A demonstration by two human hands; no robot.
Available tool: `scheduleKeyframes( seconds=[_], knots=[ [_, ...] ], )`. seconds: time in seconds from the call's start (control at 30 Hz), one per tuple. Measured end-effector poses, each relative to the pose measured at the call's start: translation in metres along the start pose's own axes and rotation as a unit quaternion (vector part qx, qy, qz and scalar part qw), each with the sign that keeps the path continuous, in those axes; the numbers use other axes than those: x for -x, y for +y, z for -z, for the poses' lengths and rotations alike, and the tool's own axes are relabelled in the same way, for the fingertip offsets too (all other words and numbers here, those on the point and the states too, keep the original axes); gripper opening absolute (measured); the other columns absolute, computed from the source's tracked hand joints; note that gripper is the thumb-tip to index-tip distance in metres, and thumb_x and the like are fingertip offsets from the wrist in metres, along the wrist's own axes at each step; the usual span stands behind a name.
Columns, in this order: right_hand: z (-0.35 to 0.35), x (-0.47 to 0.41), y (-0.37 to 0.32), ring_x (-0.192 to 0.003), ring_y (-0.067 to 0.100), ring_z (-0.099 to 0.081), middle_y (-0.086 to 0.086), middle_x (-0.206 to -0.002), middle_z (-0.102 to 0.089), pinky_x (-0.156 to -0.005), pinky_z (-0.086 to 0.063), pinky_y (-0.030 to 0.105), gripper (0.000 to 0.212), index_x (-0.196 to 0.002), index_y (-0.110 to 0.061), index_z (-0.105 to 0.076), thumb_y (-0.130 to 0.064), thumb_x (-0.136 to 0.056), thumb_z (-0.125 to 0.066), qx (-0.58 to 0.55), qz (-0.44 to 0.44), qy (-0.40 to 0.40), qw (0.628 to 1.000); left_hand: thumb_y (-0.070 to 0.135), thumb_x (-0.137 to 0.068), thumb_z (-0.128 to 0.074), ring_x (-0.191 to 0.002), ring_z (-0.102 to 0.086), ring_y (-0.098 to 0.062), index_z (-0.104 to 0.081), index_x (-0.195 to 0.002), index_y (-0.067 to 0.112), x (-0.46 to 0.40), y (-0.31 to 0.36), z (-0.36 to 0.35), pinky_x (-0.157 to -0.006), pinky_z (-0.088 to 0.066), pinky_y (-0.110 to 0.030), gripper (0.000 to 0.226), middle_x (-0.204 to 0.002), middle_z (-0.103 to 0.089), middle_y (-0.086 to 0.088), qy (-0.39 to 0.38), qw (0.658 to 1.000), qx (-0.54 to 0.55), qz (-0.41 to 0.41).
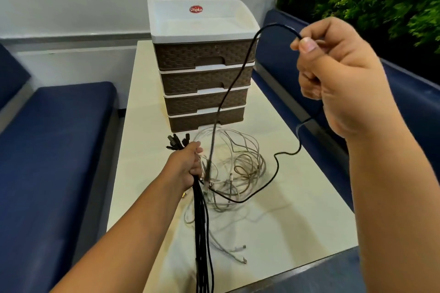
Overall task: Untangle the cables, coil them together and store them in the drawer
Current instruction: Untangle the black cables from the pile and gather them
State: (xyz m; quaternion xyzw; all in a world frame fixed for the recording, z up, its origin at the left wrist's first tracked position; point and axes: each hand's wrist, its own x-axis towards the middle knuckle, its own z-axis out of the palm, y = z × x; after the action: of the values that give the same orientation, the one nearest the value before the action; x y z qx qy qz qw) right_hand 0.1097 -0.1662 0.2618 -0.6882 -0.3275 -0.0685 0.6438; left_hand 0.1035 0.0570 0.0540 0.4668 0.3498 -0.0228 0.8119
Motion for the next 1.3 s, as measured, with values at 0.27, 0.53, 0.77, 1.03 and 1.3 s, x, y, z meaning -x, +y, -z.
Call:
scheduleKeyframes(
  seconds=[0.27, 0.53, 0.77, 1.03, 1.3],
  knots=[
    [0.019, 0.041, 0.011, -0.047, 0.009, -0.026, -0.01, -0.057, -0.041, -0.044, -0.024, 0.02, 0.012, -0.092, -0.014, -0.054, -0.012, -0.1, -0.046, -0.004, -0.067, -0.024, 0.997, 0.028, -0.104, -0.046, -0.031, -0.014, -0.005, -0.041, -0.076, 0.017, 0.017, -0.008, 0.0, -0.033, -0.013, -0.015, 0.031, -0.041, -0.018, 0.008, 0.068, 0.994, 0.075, -0.045],
    [0.056, 0.09, 0.006, -0.045, 0.006, -0.026, -0.009, -0.054, -0.035, -0.044, -0.025, 0.018, 0.016, -0.093, -0.009, -0.054, -0.008, -0.103, -0.041, -0.022, -0.121, -0.034, 0.992, 0.035, -0.106, -0.037, -0.029, -0.016, -0.004, -0.047, -0.08, 0.012, 0.076, -0.019, -0.009, -0.029, -0.013, -0.015, 0.036, -0.039, -0.021, 0.009, 0.055, 0.99, 0.106, -0.07],
    [0.079, 0.136, 0.006, -0.049, 0.011, -0.025, -0.005, -0.056, -0.034, -0.045, -0.026, 0.019, 0.017, -0.093, -0.012, -0.055, -0.012, -0.103, -0.041, -0.058, -0.166, -0.104, 0.979, 0.039, -0.103, -0.043, -0.032, -0.017, -0.003, -0.042, -0.074, 0.017, 0.151, -0.042, -0.027, -0.029, -0.014, -0.013, 0.037, -0.044, -0.02, 0.01, -0.016, 0.995, 0.085, -0.055],
    [0.082, 0.197, 0.039, -0.049, 0.017, -0.033, 0.006, -0.059, -0.039, -0.049, -0.027, 0.03, 0.015, -0.098, -0.002, -0.049, -0.012, -0.104, -0.04, 0.005, -0.286, -0.276, 0.918, 0.043, -0.101, -0.045, -0.037, -0.016, -0.003, -0.044, -0.071, 0.022, 0.236, -0.046, -0.049, -0.032, -0.014, -0.014, 0.036, -0.048, -0.019, 0.01, -0.088, 0.989, 0.019, -0.121],
    [0.076, 0.251, 0.121, -0.09, 0.026, -0.063, 0.007, -0.096, -0.071, -0.082, -0.048, 0.035, 0.019, -0.101, -0.009, -0.059, -0.019, -0.099, -0.043, 0.288, -0.363, -0.458, 0.758, 0.047, -0.101, -0.04, -0.038, -0.012, -0.003, -0.042, -0.068, 0.025, 0.285, -0.038, -0.067, -0.033, -0.012, -0.015, 0.04, -0.049, -0.017, 0.011, -0.131, 0.971, -0.019, -0.2]
  ],
)
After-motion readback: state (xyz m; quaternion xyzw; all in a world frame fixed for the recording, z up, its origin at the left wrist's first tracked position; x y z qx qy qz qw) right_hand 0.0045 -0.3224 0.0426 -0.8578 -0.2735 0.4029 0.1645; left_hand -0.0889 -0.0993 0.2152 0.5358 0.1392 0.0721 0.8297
